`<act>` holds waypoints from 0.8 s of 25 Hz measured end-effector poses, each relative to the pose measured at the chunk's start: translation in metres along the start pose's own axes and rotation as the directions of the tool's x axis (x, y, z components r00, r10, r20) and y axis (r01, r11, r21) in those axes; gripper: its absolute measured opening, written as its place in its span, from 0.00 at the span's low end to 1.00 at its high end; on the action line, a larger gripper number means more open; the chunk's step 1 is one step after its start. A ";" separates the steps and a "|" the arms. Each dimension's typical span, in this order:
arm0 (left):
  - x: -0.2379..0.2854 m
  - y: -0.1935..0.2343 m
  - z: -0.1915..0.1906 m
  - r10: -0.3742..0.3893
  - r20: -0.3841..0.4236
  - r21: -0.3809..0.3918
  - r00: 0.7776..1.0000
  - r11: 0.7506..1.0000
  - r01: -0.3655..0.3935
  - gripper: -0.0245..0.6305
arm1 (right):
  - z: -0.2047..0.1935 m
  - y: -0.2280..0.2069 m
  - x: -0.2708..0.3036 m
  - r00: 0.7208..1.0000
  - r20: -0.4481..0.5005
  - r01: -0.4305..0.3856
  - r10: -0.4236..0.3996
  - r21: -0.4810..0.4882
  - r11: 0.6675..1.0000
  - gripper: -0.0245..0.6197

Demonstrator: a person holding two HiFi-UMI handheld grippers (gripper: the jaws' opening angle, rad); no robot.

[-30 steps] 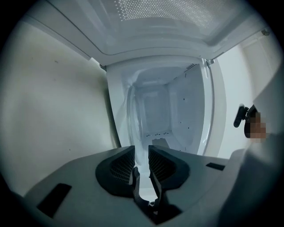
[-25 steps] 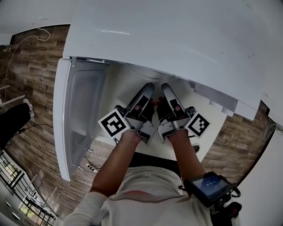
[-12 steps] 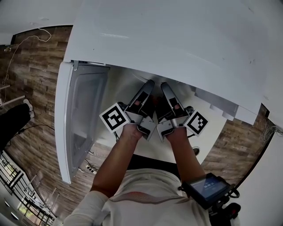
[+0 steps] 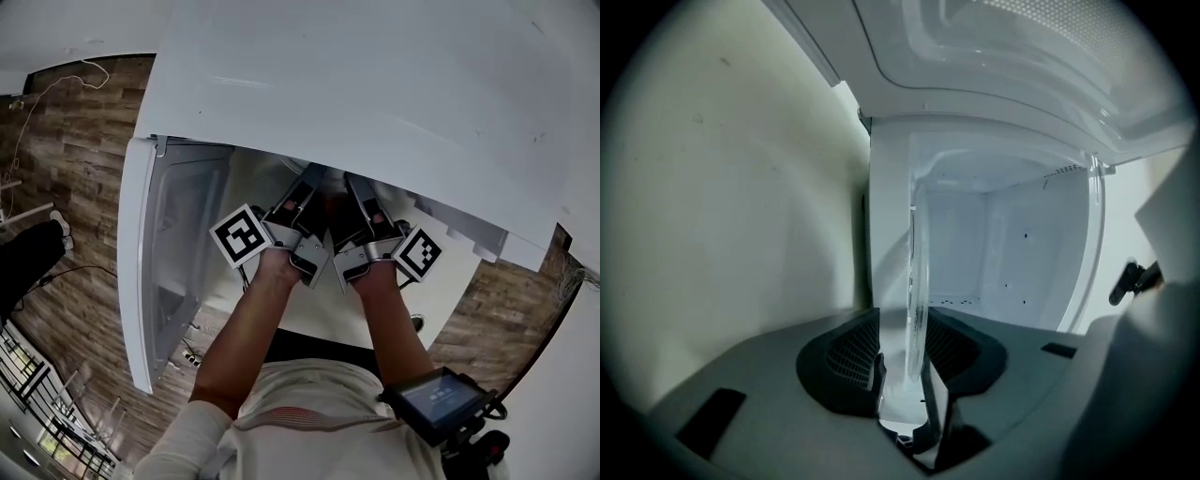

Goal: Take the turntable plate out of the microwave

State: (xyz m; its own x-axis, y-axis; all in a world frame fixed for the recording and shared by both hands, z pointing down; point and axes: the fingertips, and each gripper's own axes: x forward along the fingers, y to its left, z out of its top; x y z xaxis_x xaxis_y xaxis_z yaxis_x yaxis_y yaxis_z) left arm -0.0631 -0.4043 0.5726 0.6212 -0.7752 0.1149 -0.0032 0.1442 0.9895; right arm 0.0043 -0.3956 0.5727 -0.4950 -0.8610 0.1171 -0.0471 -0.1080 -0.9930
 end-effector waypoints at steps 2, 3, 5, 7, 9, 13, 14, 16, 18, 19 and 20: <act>0.003 0.001 0.002 0.002 -0.013 -0.012 1.000 1.000 -0.002 0.27 | 0.000 -0.001 0.004 1.000 -0.006 -0.002 0.002 0.008 1.000 0.25; 0.004 0.001 0.003 0.001 -0.019 -0.015 1.000 1.000 -0.002 0.27 | 0.000 -0.001 0.005 1.000 -0.010 -0.003 0.003 0.014 1.000 0.25; 0.004 -0.002 0.002 0.003 -0.031 -0.008 1.000 1.000 -0.004 0.25 | -0.001 -0.001 0.006 1.000 -0.017 -0.004 0.004 0.023 1.000 0.25; 0.004 -0.003 0.002 0.005 -0.041 0.004 0.999 1.000 -0.005 0.22 | -0.002 -0.001 0.007 1.000 -0.023 -0.011 0.012 0.032 0.999 0.25; 0.005 -0.003 0.004 0.002 -0.050 0.009 0.999 1.000 -0.002 0.20 | -0.002 -0.002 0.009 0.999 -0.025 -0.021 0.022 0.052 0.998 0.25; 0.004 -0.006 0.000 -0.003 -0.065 0.021 0.998 1.000 0.004 0.14 | -0.002 -0.003 0.006 1.000 -0.022 -0.021 0.023 0.088 0.996 0.21; 0.003 -0.007 -0.001 -0.002 -0.069 0.026 0.998 1.000 0.004 0.13 | -0.003 -0.002 0.005 0.999 -0.020 -0.022 0.024 0.092 0.996 0.20; 0.004 -0.007 0.000 -0.004 -0.073 0.031 0.997 1.000 0.006 0.11 | -0.003 -0.002 0.006 0.999 -0.019 -0.024 0.026 0.092 0.995 0.19; 0.005 -0.007 0.002 -0.009 -0.074 0.029 0.997 1.000 0.011 0.11 | -0.003 -0.002 0.008 0.999 -0.022 -0.022 0.024 0.081 0.996 0.17; 0.005 -0.008 0.002 -0.012 -0.074 0.028 0.997 1.000 0.014 0.10 | -0.003 -0.001 0.008 0.999 -0.022 -0.023 0.025 0.075 0.997 0.17; 0.004 -0.008 0.001 -0.014 -0.074 0.028 0.997 0.999 0.016 0.10 | -0.003 0.000 0.007 0.999 -0.022 -0.025 0.027 0.068 0.997 0.16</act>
State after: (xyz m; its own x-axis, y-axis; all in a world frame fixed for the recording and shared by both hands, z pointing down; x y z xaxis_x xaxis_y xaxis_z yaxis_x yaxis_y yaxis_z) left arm -0.0616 -0.4096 0.5648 0.6773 -0.7297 0.0941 -0.0148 0.1143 0.9933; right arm -0.0019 -0.4002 0.5732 -0.5148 -0.8525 0.0902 0.0246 -0.1198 -0.9925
